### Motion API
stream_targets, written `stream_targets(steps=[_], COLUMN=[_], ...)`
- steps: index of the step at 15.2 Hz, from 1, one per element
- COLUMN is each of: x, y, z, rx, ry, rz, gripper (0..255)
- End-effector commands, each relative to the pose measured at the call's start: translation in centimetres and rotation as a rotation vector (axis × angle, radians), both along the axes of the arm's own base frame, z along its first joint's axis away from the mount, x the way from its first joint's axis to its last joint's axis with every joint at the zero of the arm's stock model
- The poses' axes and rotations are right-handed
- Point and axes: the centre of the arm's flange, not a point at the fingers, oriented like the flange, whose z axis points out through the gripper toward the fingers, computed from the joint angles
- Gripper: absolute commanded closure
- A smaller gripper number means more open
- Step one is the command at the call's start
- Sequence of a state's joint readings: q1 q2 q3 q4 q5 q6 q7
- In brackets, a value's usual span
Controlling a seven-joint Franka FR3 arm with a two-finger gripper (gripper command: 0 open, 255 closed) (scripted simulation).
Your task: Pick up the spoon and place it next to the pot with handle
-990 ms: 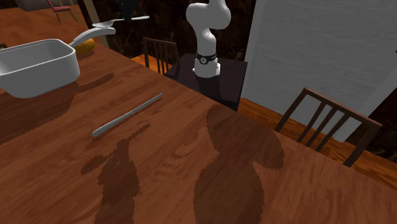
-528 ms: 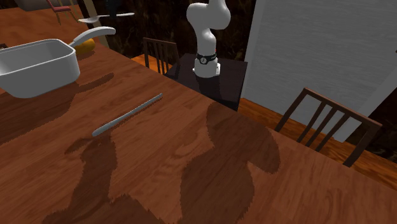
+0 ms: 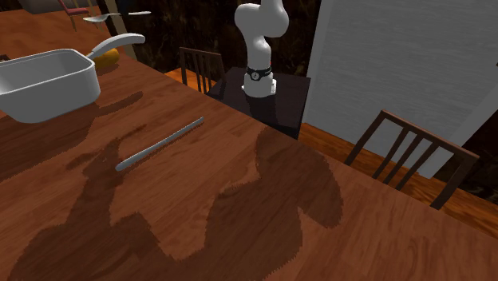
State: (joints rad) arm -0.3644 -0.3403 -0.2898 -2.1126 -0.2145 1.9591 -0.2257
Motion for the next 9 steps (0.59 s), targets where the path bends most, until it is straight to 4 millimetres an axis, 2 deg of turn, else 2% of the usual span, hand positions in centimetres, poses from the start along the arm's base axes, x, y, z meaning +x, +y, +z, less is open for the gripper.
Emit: stream_targets(steps=[1,9], x=[-0.9,-4.7], y=[-2.6,-12.5], z=[0.0,0.0], rx=[-0.001,-0.001], ry=[0.0,0.0], rz=[0.002,0.002], gripper=[255,255])
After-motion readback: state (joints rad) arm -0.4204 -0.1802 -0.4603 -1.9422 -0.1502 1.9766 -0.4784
